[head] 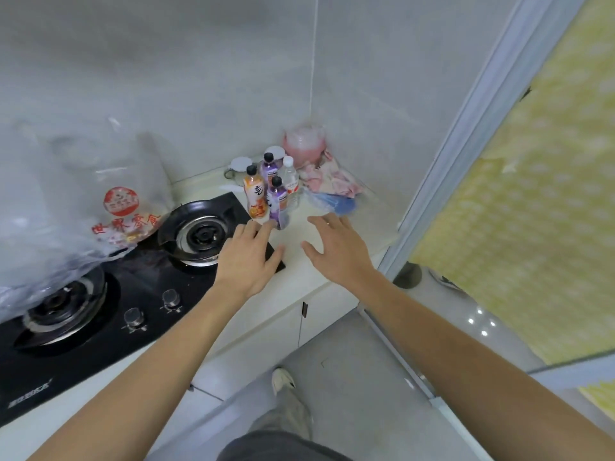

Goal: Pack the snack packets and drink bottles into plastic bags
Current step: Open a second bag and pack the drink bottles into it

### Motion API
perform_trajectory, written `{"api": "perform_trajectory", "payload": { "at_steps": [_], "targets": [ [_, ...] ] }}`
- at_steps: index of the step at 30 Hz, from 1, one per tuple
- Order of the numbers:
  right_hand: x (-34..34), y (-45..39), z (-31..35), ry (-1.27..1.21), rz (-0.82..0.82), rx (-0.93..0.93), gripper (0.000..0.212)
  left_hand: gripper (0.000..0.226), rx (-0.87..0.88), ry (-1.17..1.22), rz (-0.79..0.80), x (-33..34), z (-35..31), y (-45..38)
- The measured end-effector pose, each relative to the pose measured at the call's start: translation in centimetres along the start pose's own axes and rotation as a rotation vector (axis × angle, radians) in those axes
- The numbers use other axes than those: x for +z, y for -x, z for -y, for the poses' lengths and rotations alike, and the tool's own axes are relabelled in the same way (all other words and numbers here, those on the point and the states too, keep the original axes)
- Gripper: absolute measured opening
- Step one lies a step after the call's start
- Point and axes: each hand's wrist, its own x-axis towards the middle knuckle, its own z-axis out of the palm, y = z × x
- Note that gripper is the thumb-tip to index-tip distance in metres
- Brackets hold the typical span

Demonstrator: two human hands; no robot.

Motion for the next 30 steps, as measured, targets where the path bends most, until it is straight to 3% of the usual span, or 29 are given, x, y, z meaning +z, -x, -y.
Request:
{"api": "perform_trajectory", "payload": {
  "at_steps": [12,20,26,30],
  "targets": [
    [3.3,-19.6,-7.6,0.005,0.153,0.019,0.057,0.056,-0.204,0.112,0.122,6.4,3.7,-19.2],
    [6.6,-32.5,-8.4,0.013,0.260,-0.174,0.065,0.051,-0.362,0.031,0.199,10.7,5.4,-25.6],
    [9.6,-36.9,-10.2,0.092,0.358,-0.371,0.040,0.050,-0.523,0.002,0.185,13.0,3.8,-27.1],
    [9.7,-38.0,-11.6,-0.036,0.306,-0.500,0.025,0.044,-0.634,-0.014,0.145,14.1,2.4,-27.1]
  ]
}}
